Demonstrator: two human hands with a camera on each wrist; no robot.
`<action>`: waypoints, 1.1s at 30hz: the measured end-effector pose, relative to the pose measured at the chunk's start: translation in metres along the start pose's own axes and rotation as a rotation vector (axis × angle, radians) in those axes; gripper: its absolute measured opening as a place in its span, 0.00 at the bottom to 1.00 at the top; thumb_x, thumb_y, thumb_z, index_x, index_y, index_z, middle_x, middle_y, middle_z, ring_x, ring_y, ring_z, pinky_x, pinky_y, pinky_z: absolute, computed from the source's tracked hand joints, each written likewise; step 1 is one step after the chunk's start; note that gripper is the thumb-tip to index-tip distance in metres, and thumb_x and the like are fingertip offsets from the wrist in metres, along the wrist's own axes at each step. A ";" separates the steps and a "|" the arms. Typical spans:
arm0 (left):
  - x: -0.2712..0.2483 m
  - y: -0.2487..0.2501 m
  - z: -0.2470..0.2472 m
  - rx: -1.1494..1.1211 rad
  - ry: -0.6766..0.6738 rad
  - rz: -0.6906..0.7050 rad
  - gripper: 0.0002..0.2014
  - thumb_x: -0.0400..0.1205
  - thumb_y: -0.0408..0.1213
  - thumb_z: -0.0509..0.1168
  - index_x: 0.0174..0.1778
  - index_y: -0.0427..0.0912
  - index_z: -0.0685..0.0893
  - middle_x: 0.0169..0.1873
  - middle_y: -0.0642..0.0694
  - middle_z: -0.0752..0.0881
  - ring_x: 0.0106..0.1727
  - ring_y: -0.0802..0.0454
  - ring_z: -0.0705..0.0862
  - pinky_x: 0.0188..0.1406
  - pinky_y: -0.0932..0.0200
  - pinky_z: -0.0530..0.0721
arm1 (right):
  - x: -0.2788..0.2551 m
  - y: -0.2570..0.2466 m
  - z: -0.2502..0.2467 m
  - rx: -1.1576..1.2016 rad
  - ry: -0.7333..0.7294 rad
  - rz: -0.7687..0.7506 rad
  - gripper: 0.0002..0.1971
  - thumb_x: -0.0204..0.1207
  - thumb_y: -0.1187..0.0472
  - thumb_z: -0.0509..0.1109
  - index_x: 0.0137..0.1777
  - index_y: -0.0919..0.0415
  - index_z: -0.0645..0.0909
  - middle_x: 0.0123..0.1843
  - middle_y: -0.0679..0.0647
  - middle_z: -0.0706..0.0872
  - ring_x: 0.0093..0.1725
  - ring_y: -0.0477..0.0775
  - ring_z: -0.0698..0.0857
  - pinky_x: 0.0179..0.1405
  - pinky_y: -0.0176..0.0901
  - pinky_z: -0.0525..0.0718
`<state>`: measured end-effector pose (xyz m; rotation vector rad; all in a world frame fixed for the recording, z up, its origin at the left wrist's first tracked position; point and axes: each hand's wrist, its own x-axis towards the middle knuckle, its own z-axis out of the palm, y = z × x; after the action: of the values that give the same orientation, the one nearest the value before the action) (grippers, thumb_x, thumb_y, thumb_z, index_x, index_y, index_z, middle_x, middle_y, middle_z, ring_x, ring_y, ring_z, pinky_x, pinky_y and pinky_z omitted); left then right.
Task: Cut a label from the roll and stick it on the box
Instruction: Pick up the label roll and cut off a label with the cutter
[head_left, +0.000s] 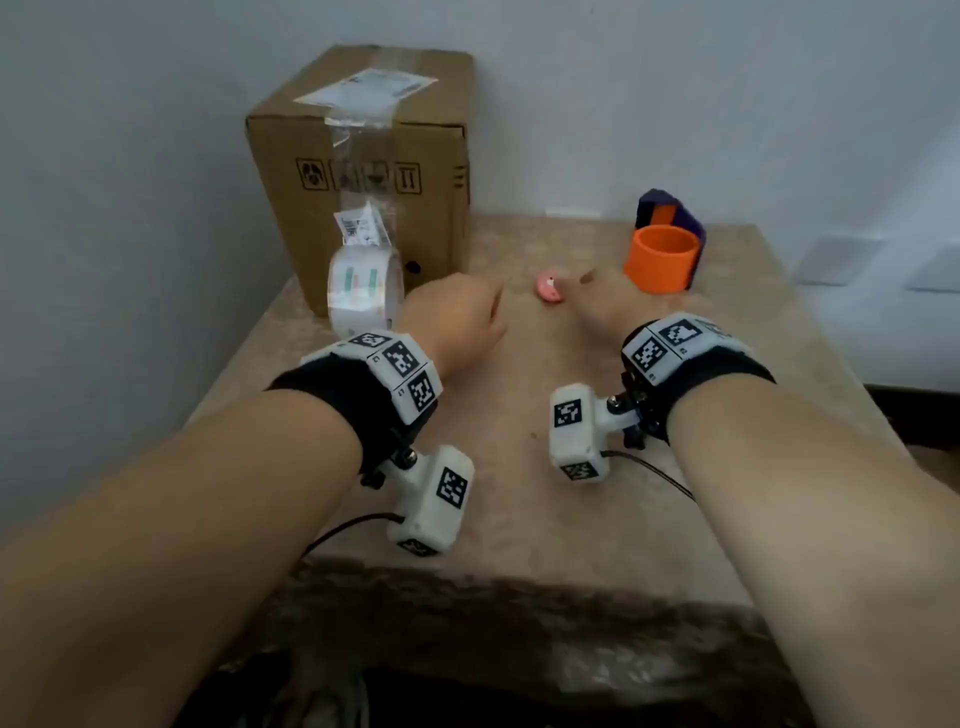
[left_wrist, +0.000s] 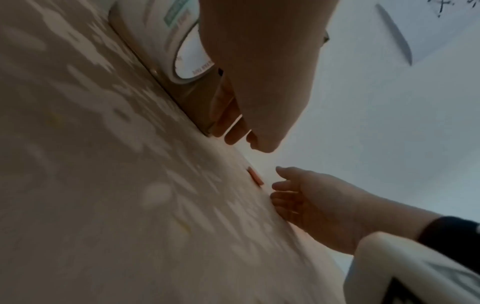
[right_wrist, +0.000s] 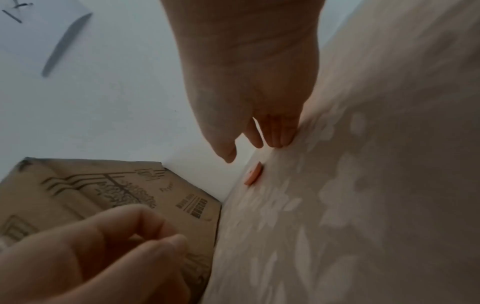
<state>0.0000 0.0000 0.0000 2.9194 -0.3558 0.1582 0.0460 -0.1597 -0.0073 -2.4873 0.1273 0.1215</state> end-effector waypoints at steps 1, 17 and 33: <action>0.003 -0.003 -0.001 0.000 -0.010 -0.019 0.09 0.81 0.40 0.58 0.48 0.39 0.80 0.41 0.42 0.84 0.42 0.41 0.84 0.38 0.51 0.81 | -0.004 -0.005 -0.003 0.003 -0.037 -0.014 0.22 0.78 0.46 0.59 0.57 0.63 0.82 0.60 0.64 0.85 0.57 0.65 0.82 0.52 0.48 0.76; -0.010 -0.008 -0.018 -0.161 0.180 0.009 0.05 0.81 0.38 0.60 0.43 0.42 0.78 0.41 0.45 0.82 0.43 0.45 0.82 0.41 0.52 0.80 | -0.009 -0.016 0.003 0.328 0.099 -0.206 0.08 0.75 0.56 0.71 0.50 0.57 0.79 0.43 0.58 0.83 0.42 0.56 0.81 0.46 0.53 0.82; -0.036 -0.096 -0.059 -0.789 0.373 -0.445 0.63 0.63 0.63 0.75 0.82 0.50 0.38 0.84 0.43 0.54 0.84 0.45 0.55 0.82 0.38 0.56 | -0.066 -0.102 0.000 0.505 -0.005 -0.493 0.07 0.80 0.52 0.65 0.52 0.55 0.77 0.40 0.41 0.75 0.40 0.36 0.73 0.36 0.33 0.69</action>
<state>-0.0154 0.1116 0.0356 2.0602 0.2469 0.3816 -0.0066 -0.0746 0.0617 -1.9463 -0.4086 -0.1021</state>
